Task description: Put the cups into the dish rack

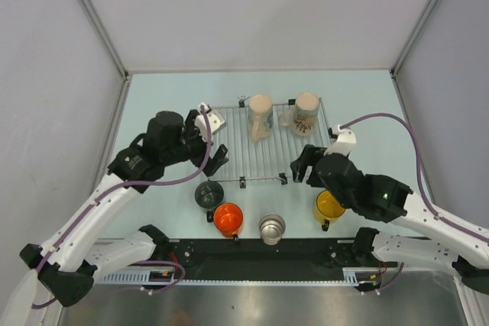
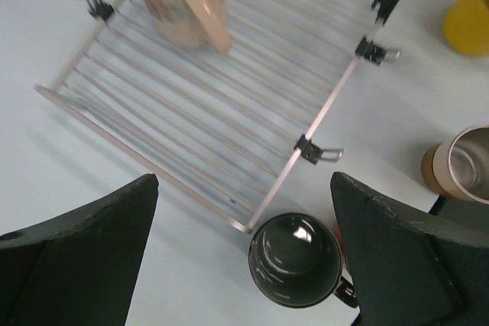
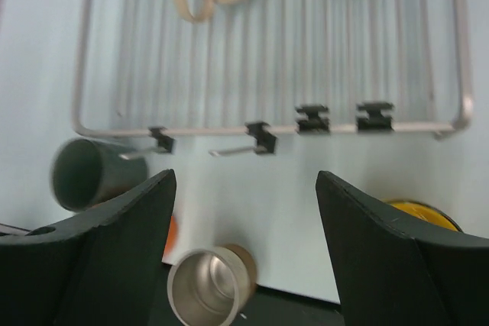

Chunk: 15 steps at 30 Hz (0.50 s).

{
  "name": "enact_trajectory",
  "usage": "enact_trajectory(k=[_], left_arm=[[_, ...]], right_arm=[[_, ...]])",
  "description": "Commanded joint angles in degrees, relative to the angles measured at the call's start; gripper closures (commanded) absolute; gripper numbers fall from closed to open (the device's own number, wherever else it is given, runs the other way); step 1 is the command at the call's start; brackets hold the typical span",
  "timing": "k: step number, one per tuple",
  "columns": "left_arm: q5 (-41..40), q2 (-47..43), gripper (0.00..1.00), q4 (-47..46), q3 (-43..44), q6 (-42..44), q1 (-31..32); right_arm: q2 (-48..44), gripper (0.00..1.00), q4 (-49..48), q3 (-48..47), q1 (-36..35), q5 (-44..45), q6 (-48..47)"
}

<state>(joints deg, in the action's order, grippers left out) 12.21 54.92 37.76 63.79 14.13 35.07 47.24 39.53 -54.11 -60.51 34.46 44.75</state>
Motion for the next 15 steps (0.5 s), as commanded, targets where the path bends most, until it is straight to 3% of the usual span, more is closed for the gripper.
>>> enact_trajectory(k=[1, 5, 11, 15], left_arm=[[1.59, -2.26, 0.0, -3.39, -4.9, -1.47, -0.35], [2.65, -5.69, 0.0, -3.92, -6.66, -1.56, -0.35], [1.59, -8.07, 0.0, -3.48, -5.78, -1.12, -0.44], [1.24, -9.03, 0.0, -3.48, -5.78, -0.95, -0.44]], right_arm=[[0.39, 0.21, 22.73, -3.28, -7.93, 15.71, 13.85], [3.11, 0.21, 29.81, -1.45, -10.94, 15.3, 24.67], [12.43, 0.21, 32.01, 0.93, -11.47, 13.97, 29.69], [14.8, 0.23, 28.52, 3.65, -11.12, 12.57, 29.61]])
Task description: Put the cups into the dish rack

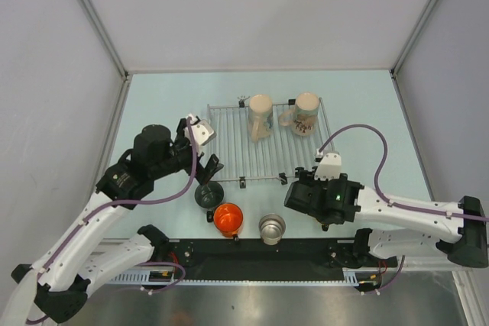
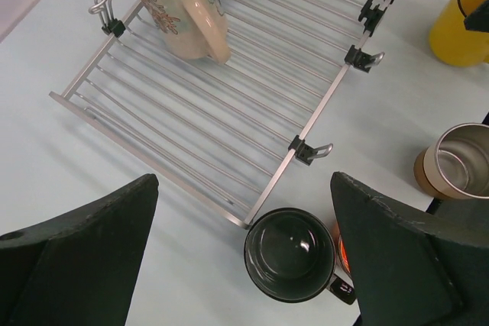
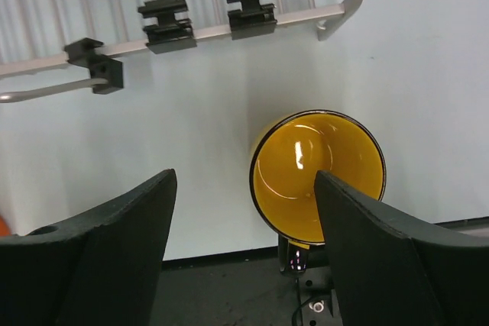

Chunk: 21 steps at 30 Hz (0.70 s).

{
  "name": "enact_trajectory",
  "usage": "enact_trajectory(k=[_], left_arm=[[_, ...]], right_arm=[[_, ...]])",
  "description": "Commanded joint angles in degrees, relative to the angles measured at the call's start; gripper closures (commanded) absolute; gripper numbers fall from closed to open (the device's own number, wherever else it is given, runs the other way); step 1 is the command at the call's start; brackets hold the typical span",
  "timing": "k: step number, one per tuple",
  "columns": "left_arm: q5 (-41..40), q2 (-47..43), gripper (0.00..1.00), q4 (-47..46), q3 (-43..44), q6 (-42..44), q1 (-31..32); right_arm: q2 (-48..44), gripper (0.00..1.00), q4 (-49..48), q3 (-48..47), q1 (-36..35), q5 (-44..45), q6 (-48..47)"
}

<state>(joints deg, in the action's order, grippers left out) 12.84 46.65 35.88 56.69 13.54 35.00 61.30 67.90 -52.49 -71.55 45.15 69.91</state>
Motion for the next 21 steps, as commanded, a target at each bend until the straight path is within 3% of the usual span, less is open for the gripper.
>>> enact_trajectory(k=[1, 4, 15, 21], left_arm=[[0.69, -0.95, 0.0, -1.6, 1.32, -0.27, -0.37], [0.87, -0.78, 0.0, -1.51, 1.06, 0.17, -0.29], [-0.45, -0.42, 0.0, -2.22, 0.27, 0.96, -0.46], [-0.45, -0.16, 0.0, -2.92, -0.08, 0.7, -0.64]], right_arm=[[0.84, 0.25, -0.74, 2.65, 0.09, 0.74, 4.27], [0.93, 0.32, -4.35, 5.37, 0.79, -1.19, 3.39], [2.33, 0.41, -14.01, 11.18, 3.87, -5.68, -0.21], [4.61, 0.67, -19.82, 13.81, 6.59, -8.58, -3.11]])
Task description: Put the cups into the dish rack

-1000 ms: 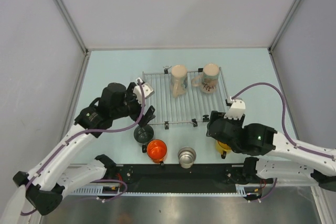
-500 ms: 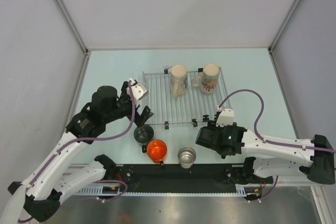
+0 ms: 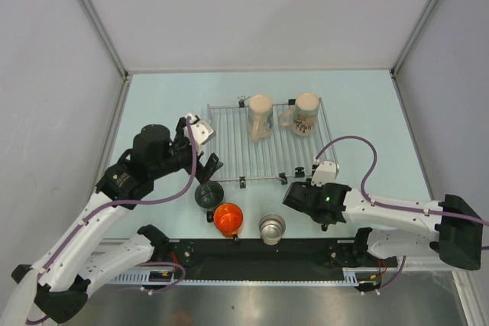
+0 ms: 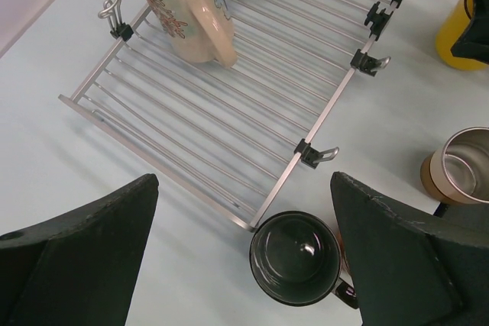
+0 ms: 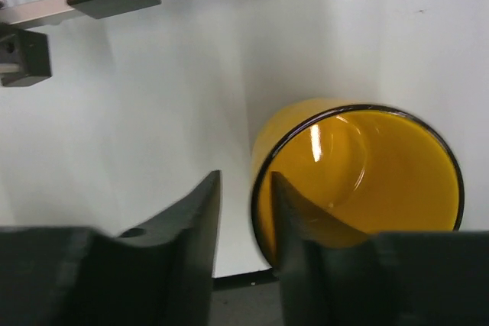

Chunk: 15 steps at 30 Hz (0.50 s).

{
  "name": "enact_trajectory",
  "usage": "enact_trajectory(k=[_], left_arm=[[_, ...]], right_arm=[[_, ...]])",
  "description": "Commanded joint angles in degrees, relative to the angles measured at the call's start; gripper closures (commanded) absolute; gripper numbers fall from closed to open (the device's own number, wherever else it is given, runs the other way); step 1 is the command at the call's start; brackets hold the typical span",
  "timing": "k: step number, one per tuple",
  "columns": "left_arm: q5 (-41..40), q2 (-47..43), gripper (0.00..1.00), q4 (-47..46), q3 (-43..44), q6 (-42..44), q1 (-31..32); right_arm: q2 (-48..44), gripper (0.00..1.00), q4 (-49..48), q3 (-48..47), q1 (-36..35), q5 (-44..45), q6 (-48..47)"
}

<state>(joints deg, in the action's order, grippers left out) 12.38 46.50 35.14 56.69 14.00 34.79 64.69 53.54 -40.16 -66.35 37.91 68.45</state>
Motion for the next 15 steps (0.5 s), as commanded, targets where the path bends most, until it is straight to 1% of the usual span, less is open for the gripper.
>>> enact_trajectory(k=[1, 5, 7, 8, 10, 11, 13, 14, 15], left_arm=[[0.01, 0.08, 0.0, -2.26, -0.17, 0.33, -0.51], [-0.16, 0.26, 0.0, -2.35, -0.44, 0.59, -0.6], [-0.25, 0.17, 0.0, -2.44, -0.44, 0.42, -0.68], [-0.34, 0.08, 0.0, -2.53, -0.61, 0.59, -0.77], [-0.25, 0.26, 0.0, -2.62, -0.79, 0.59, -0.77], [-0.17, 0.34, 0.0, -2.7, -0.87, 0.59, -0.77], [0.1, 0.78, 0.0, -2.79, -0.79, 0.33, -0.77], [0.27, 0.96, 0.0, -2.88, -0.7, 0.07, -0.86], [0.71, 1.57, 0.0, -2.88, -0.53, -0.11, -0.77]], right_arm=[[1.41, 0.7, -6.07, 1.66, 1.57, -1.52, -1.91], [2.2, 0.76, -8.09, 2.8, 2.54, -2.4, -2.61], [2.46, 0.81, -8.62, 2.98, 2.89, -3.02, -3.4], [2.38, 0.84, -8.97, 2.98, 3.15, -3.19, -3.67], [2.03, 0.97, -8.89, 2.72, 3.33, -3.46, -4.11], [1.68, 1.0, -8.37, 2.46, 3.42, -3.54, -4.37], [-0.51, 1.0, -6.96, 0.36, 2.72, -2.93, -4.46], [-1.74, 1.0, -4.78, -0.96, 2.1, -1.97, -4.46], [-2.71, 1.0, -3.63, -3.67, 0.01, -1.27, -4.29]])
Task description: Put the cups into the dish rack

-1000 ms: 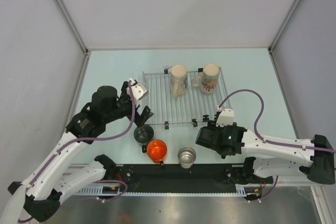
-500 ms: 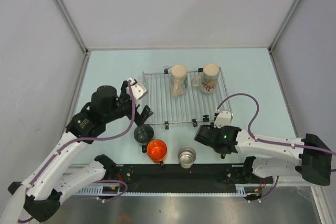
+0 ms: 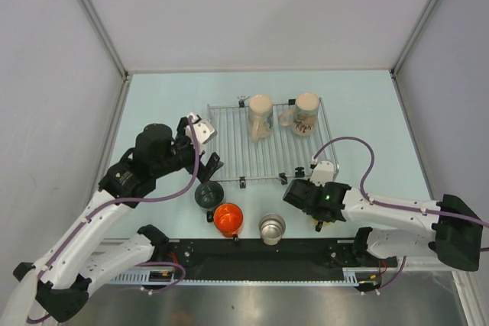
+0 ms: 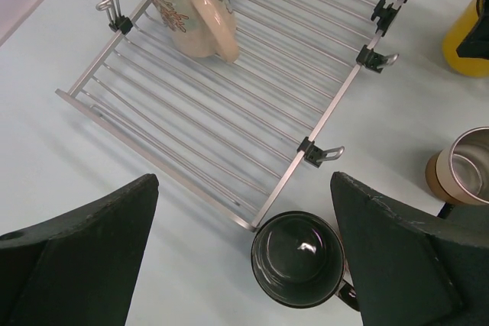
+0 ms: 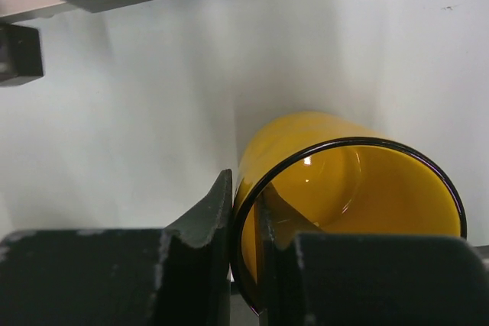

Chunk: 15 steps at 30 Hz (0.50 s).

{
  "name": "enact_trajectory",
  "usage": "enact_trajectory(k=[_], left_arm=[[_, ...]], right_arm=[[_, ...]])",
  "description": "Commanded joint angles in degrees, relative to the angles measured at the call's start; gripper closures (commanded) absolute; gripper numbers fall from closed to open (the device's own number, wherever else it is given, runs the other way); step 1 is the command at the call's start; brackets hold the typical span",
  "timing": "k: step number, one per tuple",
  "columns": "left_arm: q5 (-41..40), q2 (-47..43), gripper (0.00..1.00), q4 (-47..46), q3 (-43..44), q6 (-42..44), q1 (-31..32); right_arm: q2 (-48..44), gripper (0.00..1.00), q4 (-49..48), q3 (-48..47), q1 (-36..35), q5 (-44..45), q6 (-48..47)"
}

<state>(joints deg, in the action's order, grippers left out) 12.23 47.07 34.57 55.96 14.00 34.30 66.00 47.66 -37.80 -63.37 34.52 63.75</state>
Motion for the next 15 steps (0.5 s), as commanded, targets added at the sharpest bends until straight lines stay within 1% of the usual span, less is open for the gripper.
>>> enact_trajectory(k=[1, 3, 4, 5, 6, 7, 8, 9, 10, 11, 12, 13, 14, 15], left_arm=[[1.21, 1.27, 0.0, -2.4, 0.63, -0.46, -0.29], [2.79, 2.06, 0.0, -2.49, 1.07, -1.25, -0.29], [3.32, 2.85, 0.0, -2.66, 1.77, -1.6, -0.29], [3.59, 3.37, 0.0, -2.75, 2.21, -2.04, -0.38], [3.85, 3.82, 0.0, -2.66, 2.74, -2.31, -0.38], [5.42, 4.86, 0.0, -2.05, 4.14, -2.48, -0.47], [6.13, 5.14, 0.0, -1.87, 4.85, -2.75, -0.64], [7.1, 5.4, 0.0, -1.87, 5.46, -3.01, -0.82], [9.02, 5.58, 0.0, -2.31, 6.69, -3.36, -1.43], [10.0, 5.75, 0.0, -2.48, 7.22, -4.23, -1.69], [10.79, 5.93, 0.0, -2.75, 8.36, -4.77, -1.96], [12.97, 6.36, 0.0, -3.19, 8.89, -5.9, -2.57], [14.04, 6.72, 0.0, -3.54, 9.42, -6.7, -3.01], [15.44, 7.16, 0.0, -4.15, 10.21, -7.4, -3.45]], right_arm=[[-5.77, 1.0, 3.39, -7.88, -4.2, 2.91, 0.85], [-11.13, 1.0, 4.72, -10.52, -8.49, 5.11, 0.59], [-13.15, 1.0, 2.81, -12.28, -10.43, 5.81, -0.11], [-17.7, 1.0, 1.05, -12.56, -11.76, 7.21, -2.03], [-19.92, 1.0, -1.23, -12.21, -12.99, 7.66, -3.79], [-22.2, 1.0, -7.43, -10.82, -15.44, 8.27, -5.81], [-27.71, 1.0, -11.32, -9.06, -16.68, 10.28, -10.61], [-30.29, 1.0, -15.62, -7.22, -17.91, 11.26, -13.44], [-33.1, 1.0, -25.06, -2.24, -19.06, 12.14, -16.17], [-37.65, 1.0, -30.38, 0.33, -19.33, 11.97, -23.59], [-40.13, 1.0, -36.09, 2.88, -19.24, 11.28, -27.41], [-42.25, 1.0, -47.89, 8.83, -19.24, 9.7, -31.8], [-43.92, 1.0, -54.36, 11.15, -19.24, 8.82, -37.93], [-46.81, 1.0, -59.91, 13.69, -19.16, 7.59, -41.3]])
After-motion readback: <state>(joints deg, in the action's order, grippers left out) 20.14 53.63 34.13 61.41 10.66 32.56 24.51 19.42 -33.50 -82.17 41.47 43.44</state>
